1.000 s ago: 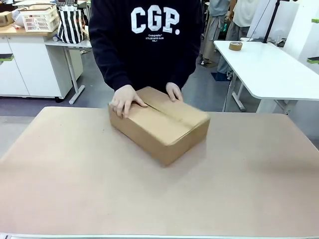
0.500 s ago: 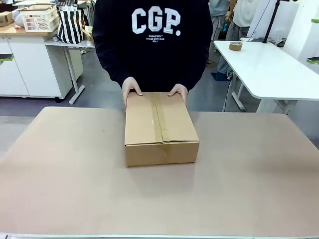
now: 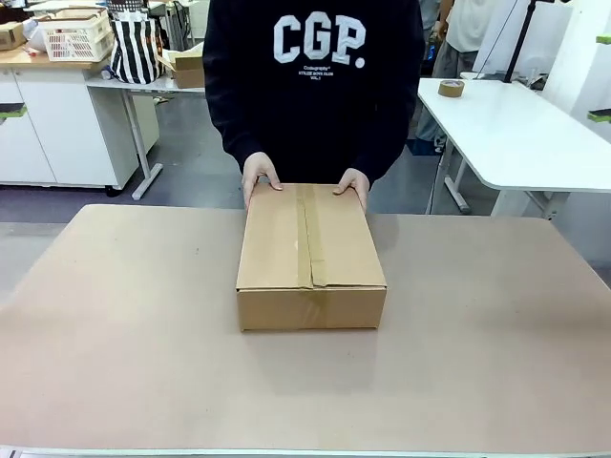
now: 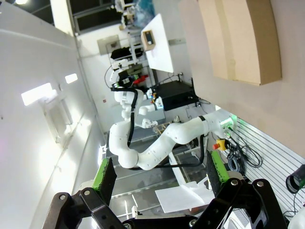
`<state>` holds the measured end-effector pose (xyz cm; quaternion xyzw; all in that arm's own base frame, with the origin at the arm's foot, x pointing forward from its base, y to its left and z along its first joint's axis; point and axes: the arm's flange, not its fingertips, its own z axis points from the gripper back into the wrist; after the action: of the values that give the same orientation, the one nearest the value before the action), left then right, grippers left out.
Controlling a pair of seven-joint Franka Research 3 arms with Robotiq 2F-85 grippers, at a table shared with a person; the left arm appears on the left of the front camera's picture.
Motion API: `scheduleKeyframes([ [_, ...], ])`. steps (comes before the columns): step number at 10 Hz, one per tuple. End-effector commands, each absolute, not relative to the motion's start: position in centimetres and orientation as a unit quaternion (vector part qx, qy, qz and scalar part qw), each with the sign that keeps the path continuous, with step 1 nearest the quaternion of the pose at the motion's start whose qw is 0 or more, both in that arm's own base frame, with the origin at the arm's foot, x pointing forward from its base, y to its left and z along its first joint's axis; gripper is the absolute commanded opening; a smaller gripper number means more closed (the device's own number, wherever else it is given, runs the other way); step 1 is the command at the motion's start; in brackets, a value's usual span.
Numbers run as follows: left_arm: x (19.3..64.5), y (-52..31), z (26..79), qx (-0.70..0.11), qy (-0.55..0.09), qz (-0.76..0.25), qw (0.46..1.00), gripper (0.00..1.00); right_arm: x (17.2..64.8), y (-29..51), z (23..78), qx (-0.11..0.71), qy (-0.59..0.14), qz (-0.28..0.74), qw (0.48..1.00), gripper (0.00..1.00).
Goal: Pack the gift set into the box.
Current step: Press and hold the closed box until the human finishes sealing it.
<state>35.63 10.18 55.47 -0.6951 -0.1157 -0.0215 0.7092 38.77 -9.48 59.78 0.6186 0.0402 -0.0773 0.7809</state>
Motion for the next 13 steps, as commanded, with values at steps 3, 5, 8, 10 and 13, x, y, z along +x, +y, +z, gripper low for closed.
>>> scheduleKeyframes([
  [3,35.46,10.03,55.67,-0.705,-0.12,-0.022,0.698,1.0,38.65,-9.28,59.83,0.616,0.041,-0.084,0.782,1.0],
  [5,35.46,10.03,55.67,-0.705,-0.12,-0.022,0.698,1.0,38.65,-9.28,59.83,0.616,0.041,-0.084,0.782,1.0],
  [8,35.46,10.03,55.67,-0.705,-0.12,-0.022,0.698,1.0,38.65,-9.28,59.83,0.616,0.041,-0.084,0.782,1.0],
  [10,35.46,10.03,55.67,-0.705,-0.12,-0.022,0.698,1.0,38.65,-9.28,59.83,0.616,0.041,-0.084,0.782,1.0],
  [13,35.63,10.18,55.47,-0.695,-0.116,-0.021,0.709,1.0,38.77,-9.48,59.78,0.619,0.04,-0.077,0.781,1.0],
])
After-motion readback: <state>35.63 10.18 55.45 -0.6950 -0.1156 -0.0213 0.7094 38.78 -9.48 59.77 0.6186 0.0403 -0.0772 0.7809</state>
